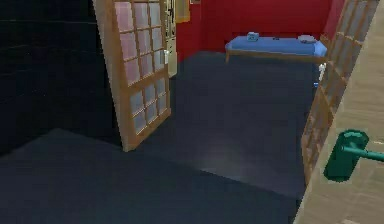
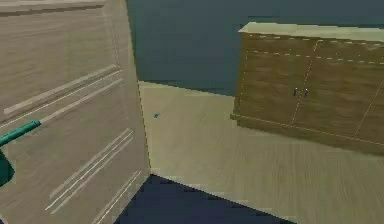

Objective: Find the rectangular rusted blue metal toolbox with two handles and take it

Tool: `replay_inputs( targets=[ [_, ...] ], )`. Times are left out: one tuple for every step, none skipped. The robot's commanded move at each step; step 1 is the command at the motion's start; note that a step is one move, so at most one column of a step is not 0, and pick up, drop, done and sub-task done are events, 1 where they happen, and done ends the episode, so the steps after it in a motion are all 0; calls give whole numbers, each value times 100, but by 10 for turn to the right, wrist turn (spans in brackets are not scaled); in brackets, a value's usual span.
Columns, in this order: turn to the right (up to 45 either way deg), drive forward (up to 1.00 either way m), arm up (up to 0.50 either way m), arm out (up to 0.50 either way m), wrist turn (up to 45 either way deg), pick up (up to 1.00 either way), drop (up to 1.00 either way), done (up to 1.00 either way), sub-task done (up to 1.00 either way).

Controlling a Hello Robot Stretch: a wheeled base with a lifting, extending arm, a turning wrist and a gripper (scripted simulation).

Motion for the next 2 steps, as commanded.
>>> replay_inputs(
  targets=[
    [0,100,0,0,0,0,0,0,0],
    [60,0,0,0,0,0,0,0,0]
  ],
)
